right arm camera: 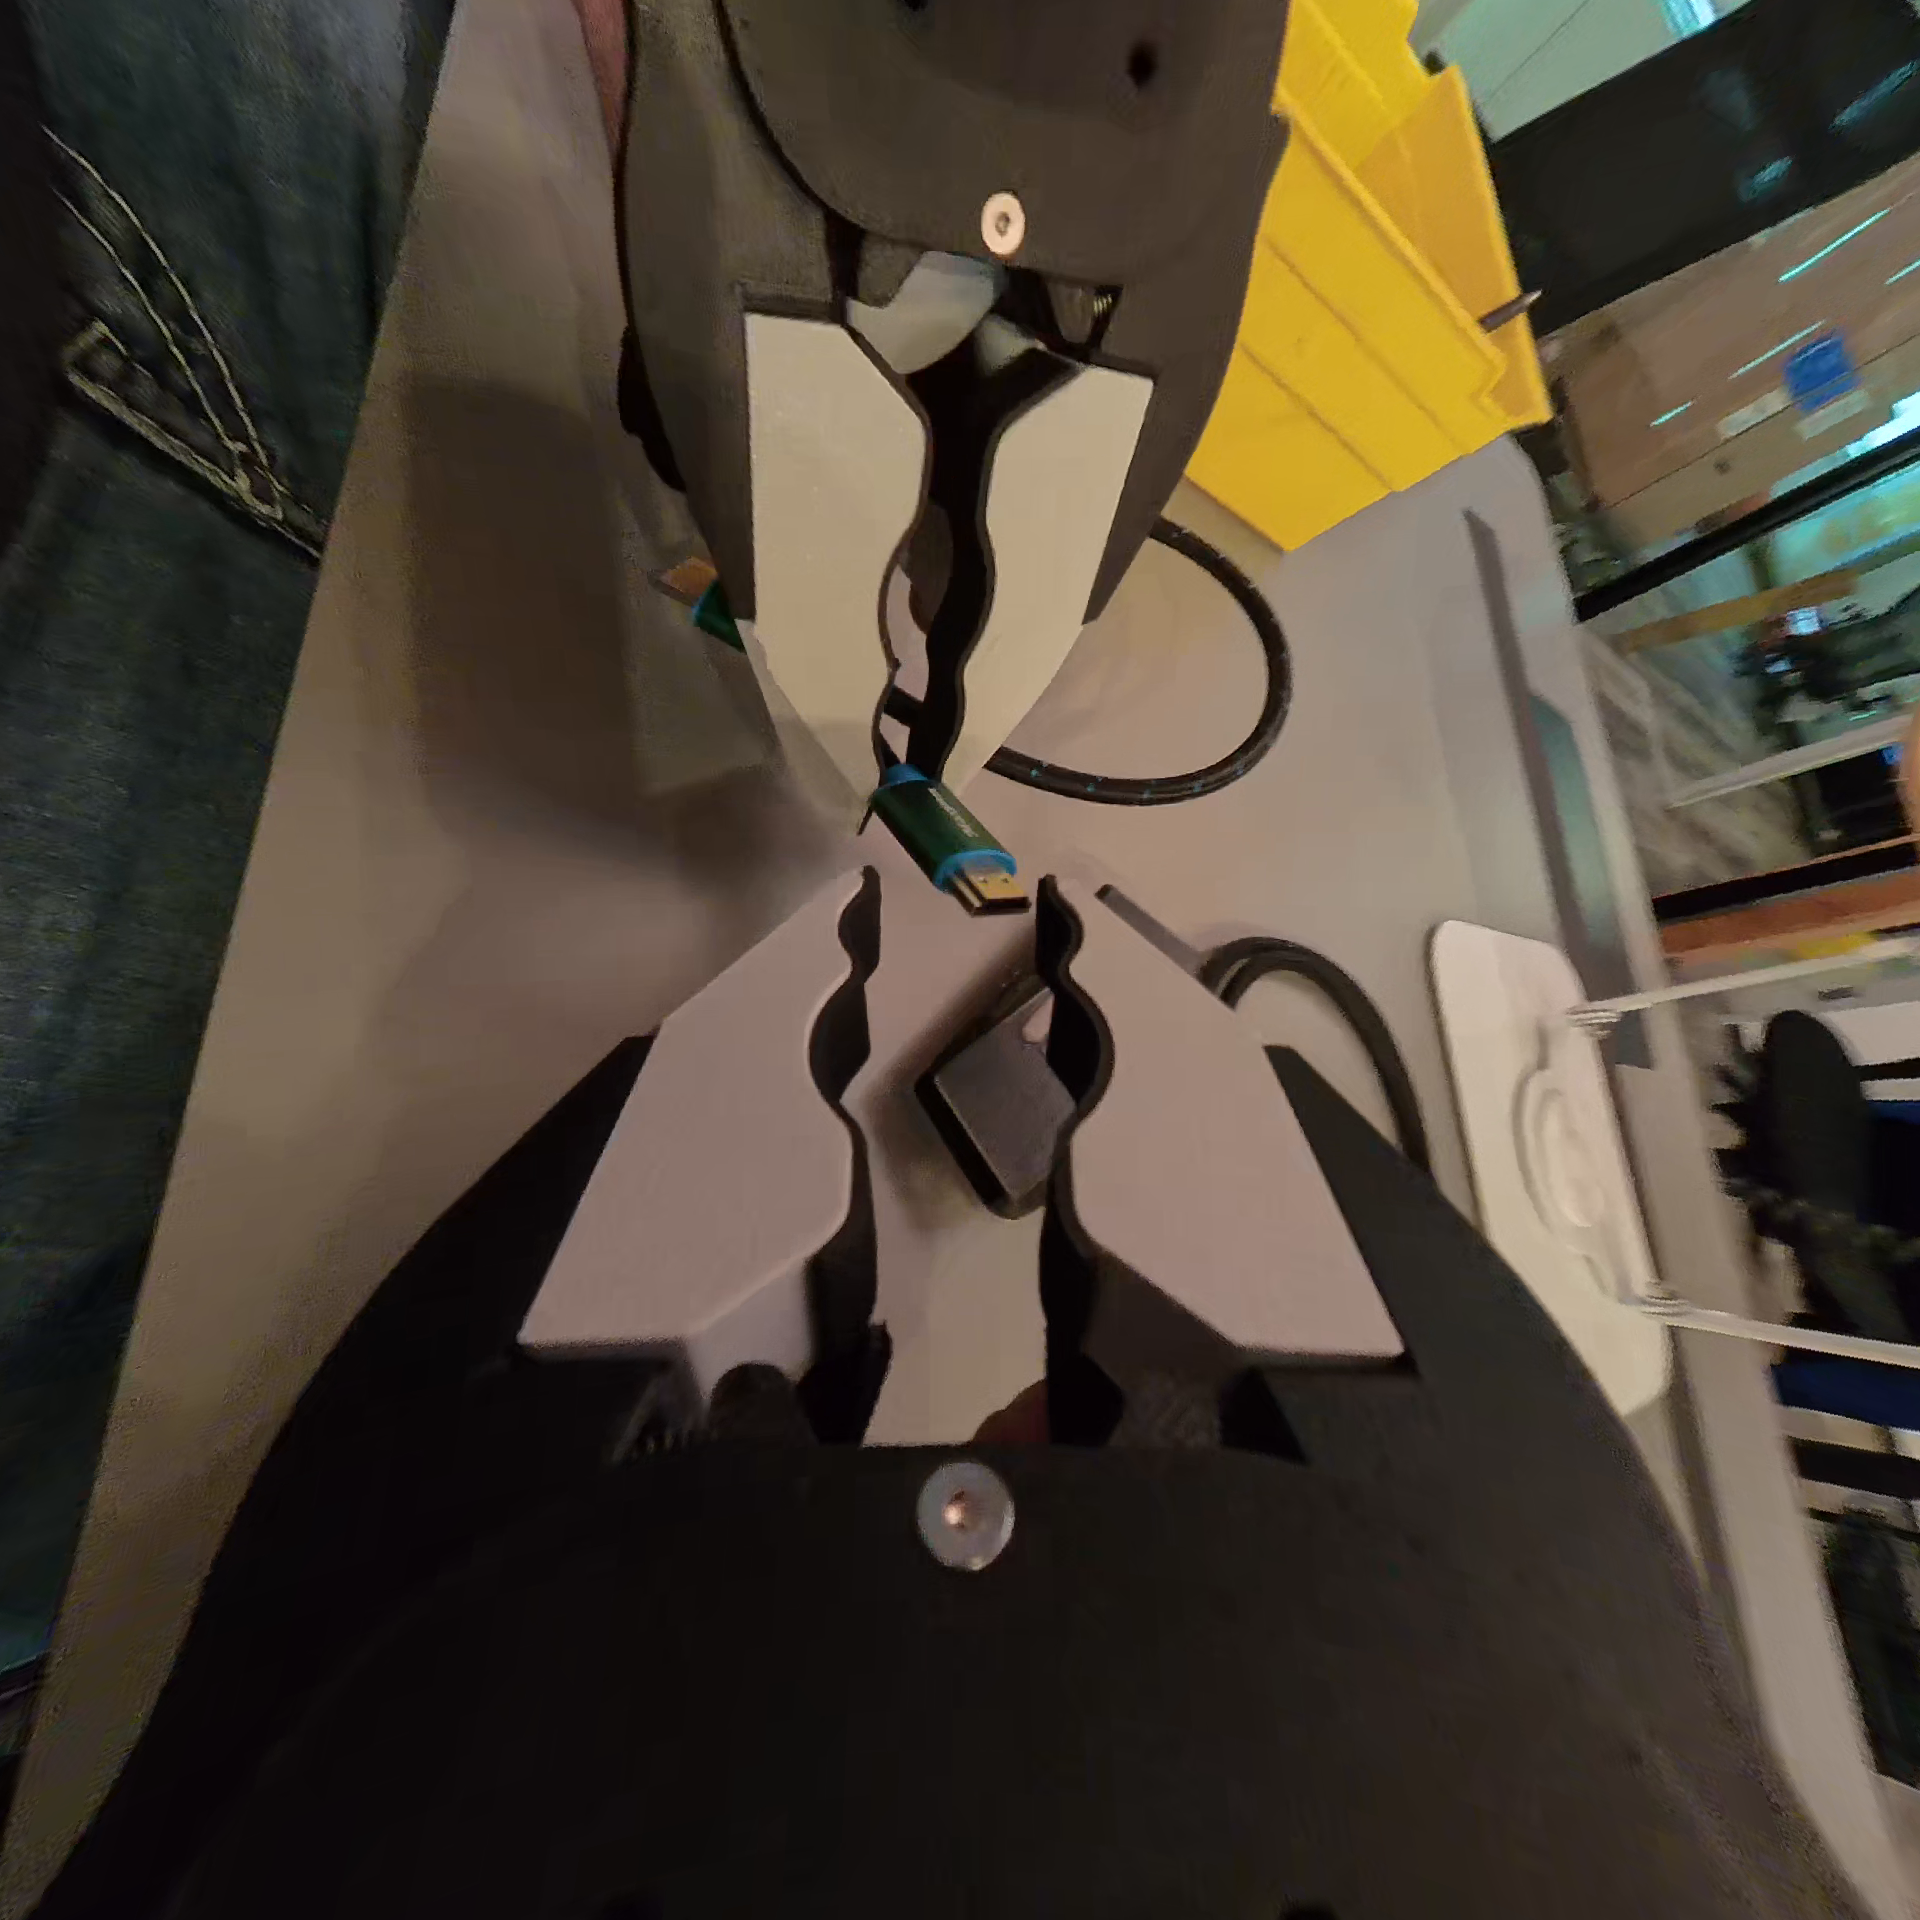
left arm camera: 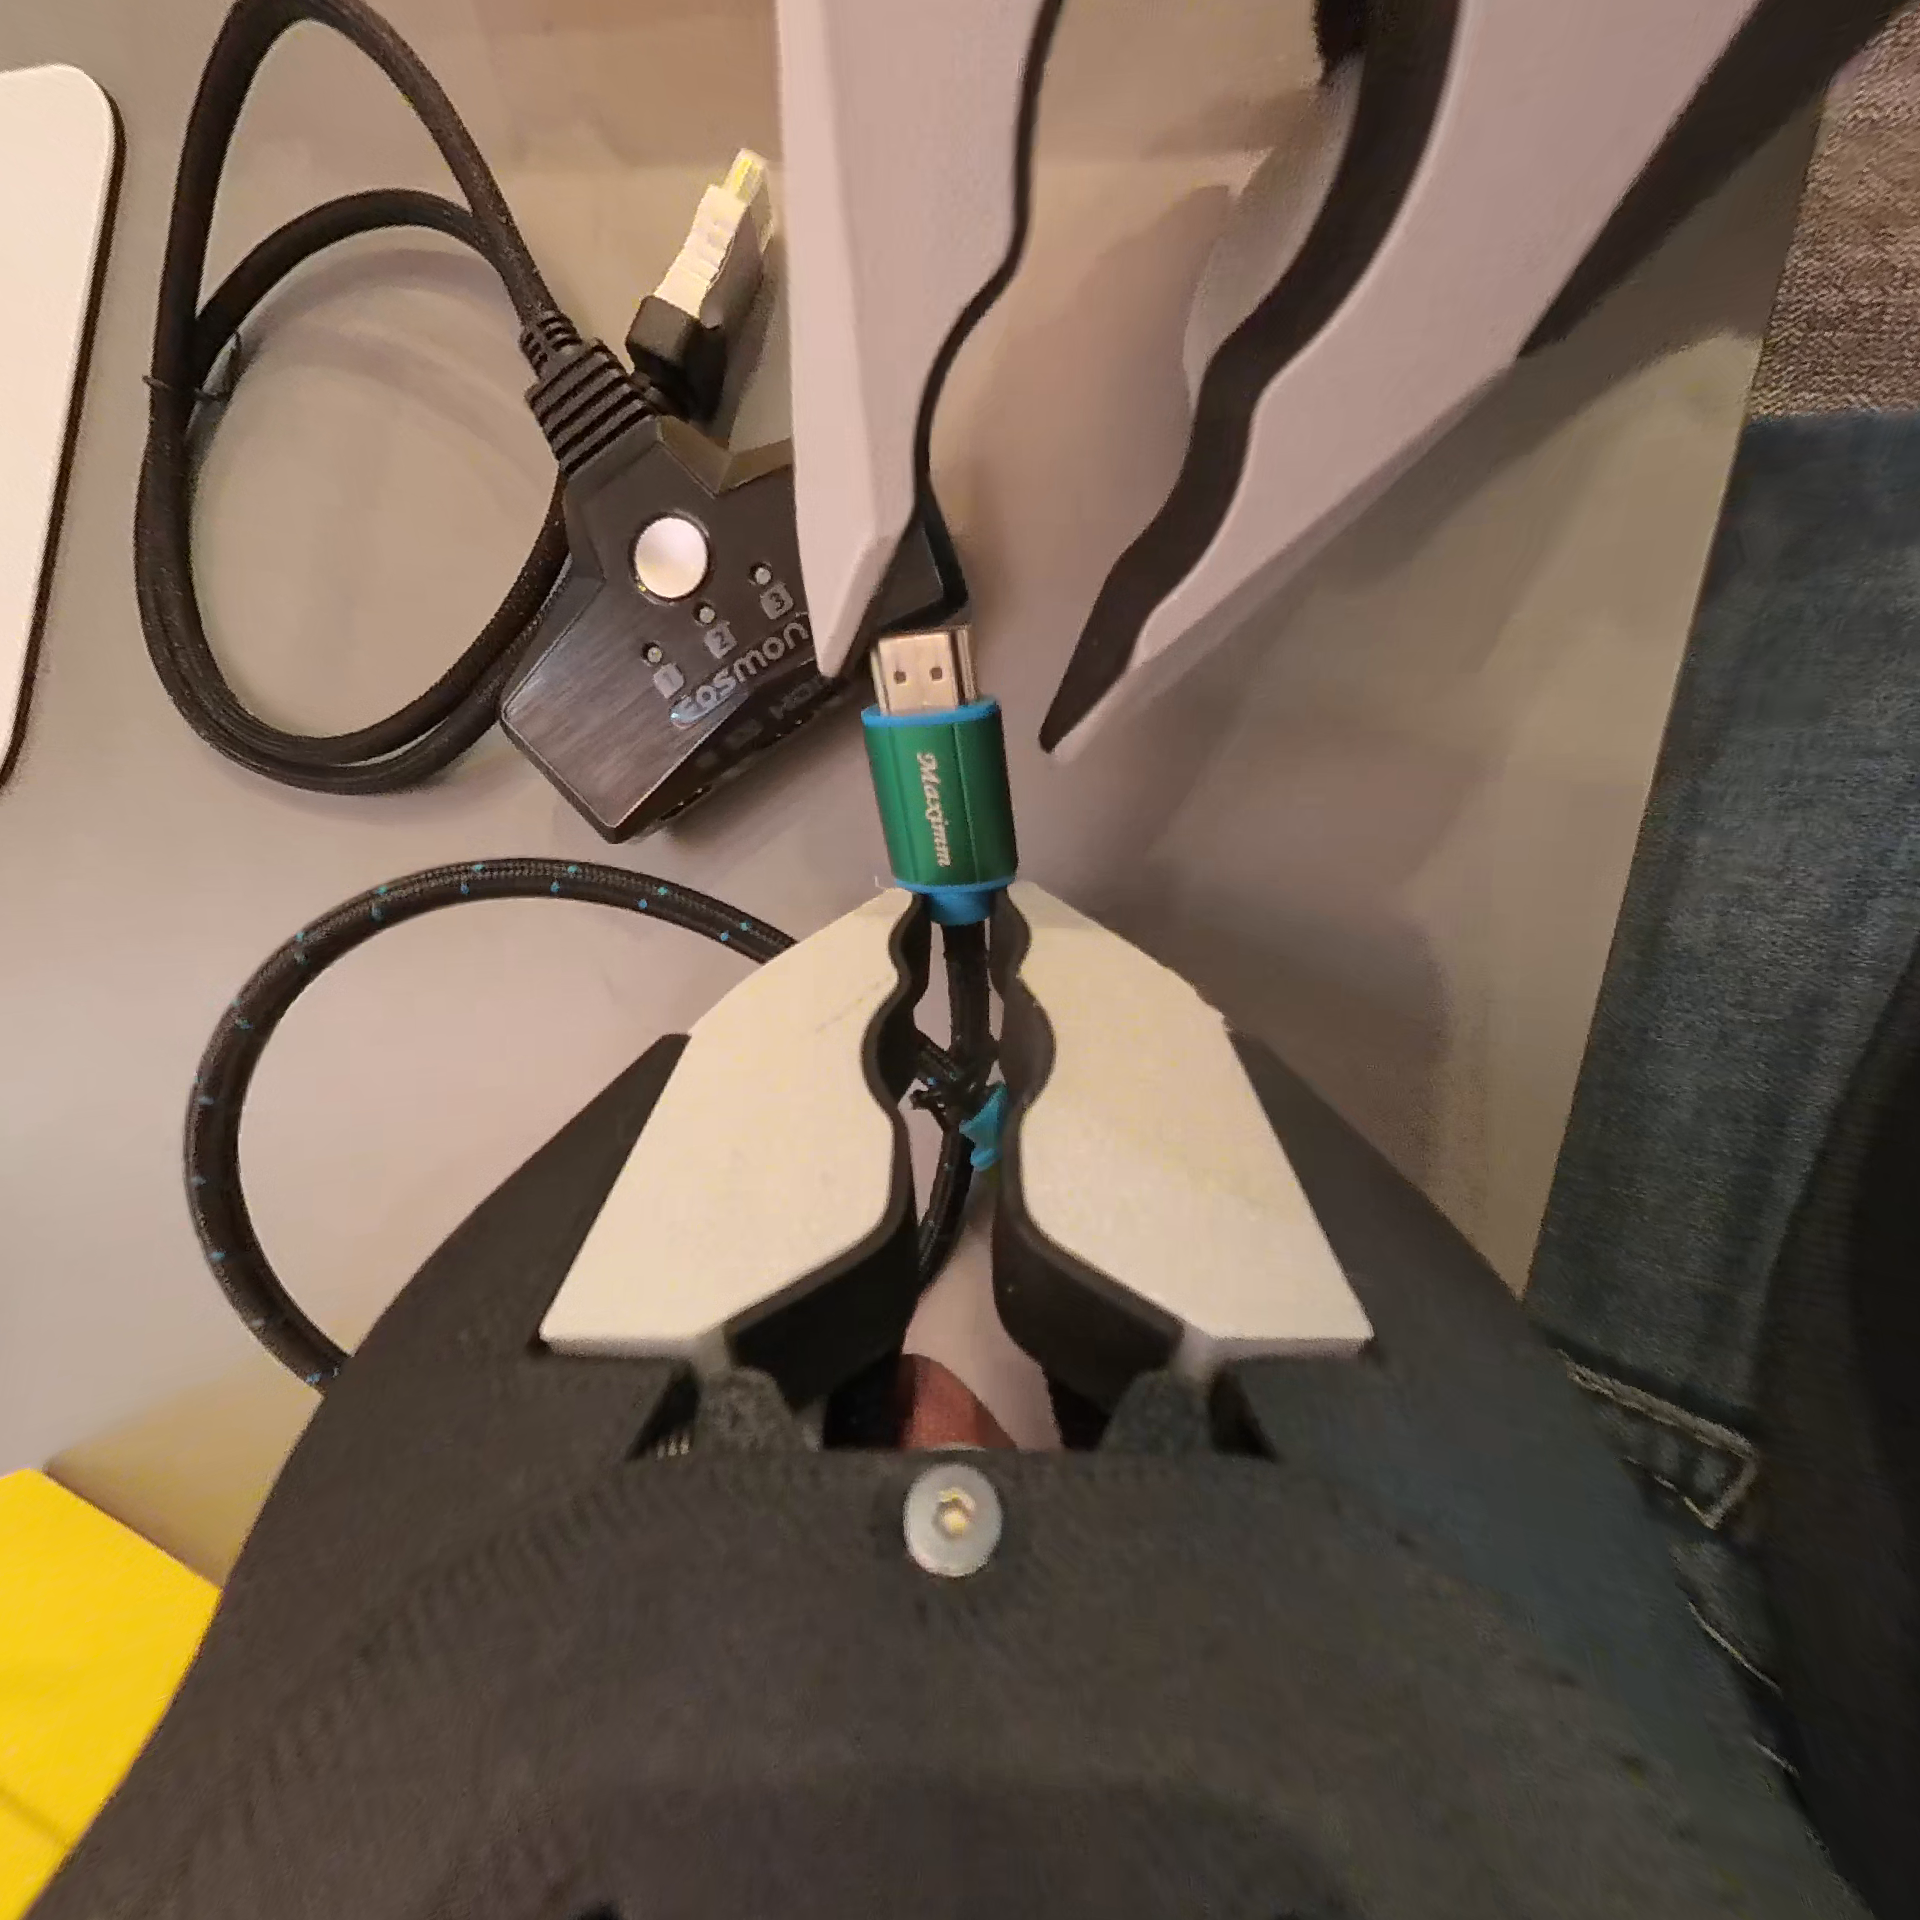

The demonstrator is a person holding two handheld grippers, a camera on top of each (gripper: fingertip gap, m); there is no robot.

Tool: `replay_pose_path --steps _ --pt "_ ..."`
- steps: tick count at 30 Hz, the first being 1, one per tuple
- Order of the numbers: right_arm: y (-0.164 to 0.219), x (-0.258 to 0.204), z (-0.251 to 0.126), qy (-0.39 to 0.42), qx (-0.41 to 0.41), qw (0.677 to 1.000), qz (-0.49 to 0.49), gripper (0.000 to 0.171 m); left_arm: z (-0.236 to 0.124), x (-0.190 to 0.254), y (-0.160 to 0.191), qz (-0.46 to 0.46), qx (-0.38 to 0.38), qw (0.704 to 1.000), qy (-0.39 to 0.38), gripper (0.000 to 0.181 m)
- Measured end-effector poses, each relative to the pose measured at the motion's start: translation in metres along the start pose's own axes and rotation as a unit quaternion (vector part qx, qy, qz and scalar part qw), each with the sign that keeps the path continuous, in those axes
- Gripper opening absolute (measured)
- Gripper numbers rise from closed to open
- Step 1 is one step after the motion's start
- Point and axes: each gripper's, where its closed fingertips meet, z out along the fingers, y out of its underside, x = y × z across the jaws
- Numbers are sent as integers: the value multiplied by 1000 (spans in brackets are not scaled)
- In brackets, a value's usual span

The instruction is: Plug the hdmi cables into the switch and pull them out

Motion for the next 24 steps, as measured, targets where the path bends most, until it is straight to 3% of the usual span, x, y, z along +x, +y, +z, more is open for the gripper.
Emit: replay_pose_path --steps 5,9,18,24 --pt "-3 6 0 63 -20 995 -79 28 2 0 1 -7 -8 1000 7 10" --pt "1 5 5 84 -43 988 -124 15 1 -1 -2 -18 -5 1000 11 10" --pt "2 8 4 88 -31 992 -89 15 2 -2 -4 -40 6 999 13 10" --pt "1 10 7 117 -32 985 -120 19 1 -2 -5 -60 12 998 26 10"
